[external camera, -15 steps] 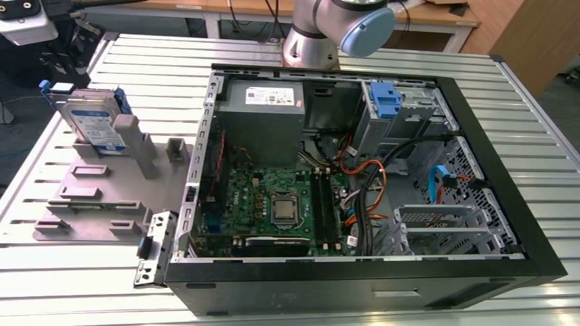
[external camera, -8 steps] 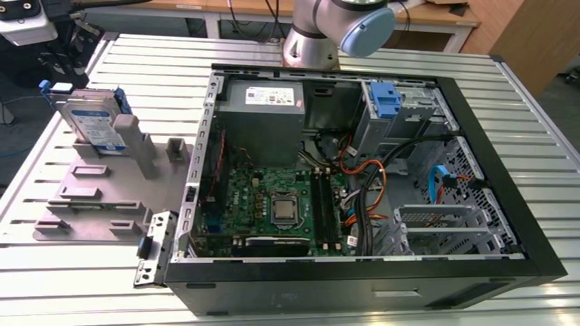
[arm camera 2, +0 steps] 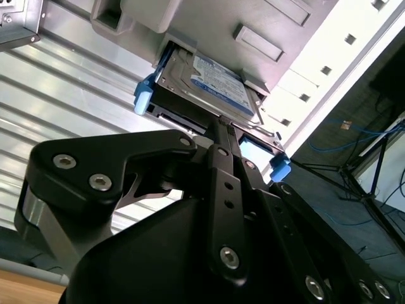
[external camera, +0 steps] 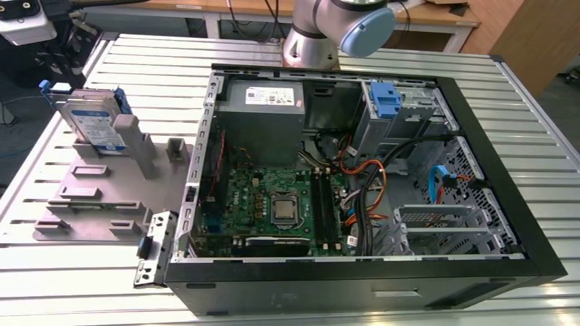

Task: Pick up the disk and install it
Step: 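Reach for the disk, then pick up the disk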

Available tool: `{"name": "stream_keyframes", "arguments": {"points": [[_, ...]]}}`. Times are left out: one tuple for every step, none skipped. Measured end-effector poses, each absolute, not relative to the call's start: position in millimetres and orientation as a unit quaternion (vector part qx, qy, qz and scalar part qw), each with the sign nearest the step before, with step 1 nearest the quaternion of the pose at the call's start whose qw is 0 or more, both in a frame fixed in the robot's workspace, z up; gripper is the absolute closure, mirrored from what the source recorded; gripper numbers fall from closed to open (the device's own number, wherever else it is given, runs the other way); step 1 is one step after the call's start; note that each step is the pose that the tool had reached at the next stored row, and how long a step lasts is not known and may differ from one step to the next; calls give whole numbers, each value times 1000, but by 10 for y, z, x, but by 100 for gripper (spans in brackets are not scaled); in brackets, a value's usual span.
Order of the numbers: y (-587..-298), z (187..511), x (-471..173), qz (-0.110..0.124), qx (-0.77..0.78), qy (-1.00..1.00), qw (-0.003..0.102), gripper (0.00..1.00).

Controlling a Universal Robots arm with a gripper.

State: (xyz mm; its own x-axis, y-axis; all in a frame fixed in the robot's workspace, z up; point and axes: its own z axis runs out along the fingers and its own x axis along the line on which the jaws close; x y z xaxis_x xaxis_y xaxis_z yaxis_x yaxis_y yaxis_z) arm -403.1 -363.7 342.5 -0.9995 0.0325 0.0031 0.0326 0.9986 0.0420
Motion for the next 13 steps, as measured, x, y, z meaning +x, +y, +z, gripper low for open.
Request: {"name": "stream_keyframes", "arguments": {"points": [[-3637,3423,-4043,-21,-15,-1000,1,89],[-3637,3421,-4053,-21,-14,-1000,1,89],[-3637,3418,-4057,-21,-13,-1000,1,89],[-3637,3416,-4057,-21,-11,-1000,1,89],[-3637,3414,-4058,-21,-9,-1000,1,89],[-3637,3414,-4058,-20,-9,-1000,1,89],[-3637,3414,-4059,-20,-9,-1000,1,89],[-3637,3413,-4059,-20,-9,-1000,1,89],[-3637,3413,-4059,-20,-9,-1000,1,89],[-3637,3413,-4059,-19,-9,-1000,1,89],[-3637,3413,-4059,-19,-9,-1000,1,89],[-3637,3413,-4059,-19,-9,-1000,1,89],[-3637,3413,-4059,-19,-9,-1000,1,89]]}}
